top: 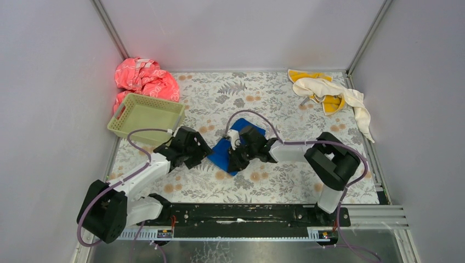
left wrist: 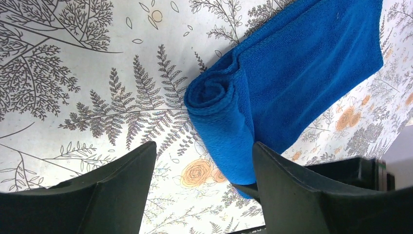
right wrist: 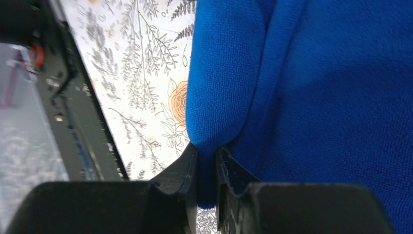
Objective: Roll the towels
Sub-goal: Roll the towel at the center of the board.
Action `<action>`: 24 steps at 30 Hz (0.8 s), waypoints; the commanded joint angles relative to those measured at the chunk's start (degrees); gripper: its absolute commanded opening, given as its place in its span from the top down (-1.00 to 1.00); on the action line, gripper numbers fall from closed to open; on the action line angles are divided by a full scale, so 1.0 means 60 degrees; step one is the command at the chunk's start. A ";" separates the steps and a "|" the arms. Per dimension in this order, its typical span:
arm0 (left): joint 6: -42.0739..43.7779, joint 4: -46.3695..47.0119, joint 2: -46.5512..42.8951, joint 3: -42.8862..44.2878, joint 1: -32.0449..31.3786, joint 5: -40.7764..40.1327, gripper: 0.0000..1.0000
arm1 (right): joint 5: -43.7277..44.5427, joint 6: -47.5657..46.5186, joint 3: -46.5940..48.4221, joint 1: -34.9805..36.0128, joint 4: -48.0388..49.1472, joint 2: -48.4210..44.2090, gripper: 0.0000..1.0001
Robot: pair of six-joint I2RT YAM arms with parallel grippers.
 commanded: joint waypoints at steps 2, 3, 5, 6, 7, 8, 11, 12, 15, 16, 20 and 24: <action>-0.0023 0.0174 0.0190 0.0047 -0.0053 0.0160 -0.43 | -0.3666 0.3026 -0.0754 -0.1165 0.3007 0.0707 0.84; -0.0015 0.0324 0.0308 0.0090 -0.0066 0.0224 -0.43 | -0.3986 0.3511 -0.0877 -0.1374 0.3552 0.0902 0.84; 0.0013 0.0624 0.0643 0.0212 -0.0091 0.0339 -0.43 | -0.4497 0.4507 -0.1172 -0.1738 0.4639 0.1299 0.82; 0.0031 0.0775 0.0830 0.0275 -0.0107 0.0384 -0.41 | -0.4677 0.5000 -0.1319 -0.1914 0.5142 0.1477 0.81; 0.0055 0.0937 0.1040 0.0378 -0.0126 0.0404 -0.40 | -0.4842 0.5382 -0.1429 -0.2077 0.5580 0.1677 0.81; 0.0084 0.1051 0.1247 0.0477 -0.0173 0.0405 -0.39 | -0.4976 0.5646 -0.1470 -0.2257 0.5760 0.1883 0.80; 0.0202 0.1372 0.1885 0.0769 -0.0201 0.0390 -0.34 | -0.5109 0.5977 -0.1441 -0.2503 0.5757 0.2321 0.77; 0.0218 0.1480 0.2056 0.0834 -0.0201 0.0379 -0.32 | -0.5071 0.5940 -0.1402 -0.2537 0.5593 0.2392 0.75; 0.0259 0.1655 0.2480 0.0990 -0.0199 0.0317 -0.27 | -0.4810 0.5218 -0.1085 -0.2565 0.4396 0.2409 0.65; 0.0289 0.1639 0.2594 0.1017 -0.0194 0.0277 -0.25 | -0.4673 0.5050 -0.0980 -0.2561 0.3956 0.2310 0.59; 0.0314 0.1571 0.2943 0.0891 -0.0202 0.0200 -0.13 | -0.3447 0.3389 -0.0646 -0.2550 0.1900 0.1248 0.29; 0.0219 0.1526 0.3036 0.0563 -0.0201 0.0122 -0.11 | -0.1963 0.1841 -0.0400 -0.2455 0.0167 -0.0297 -0.16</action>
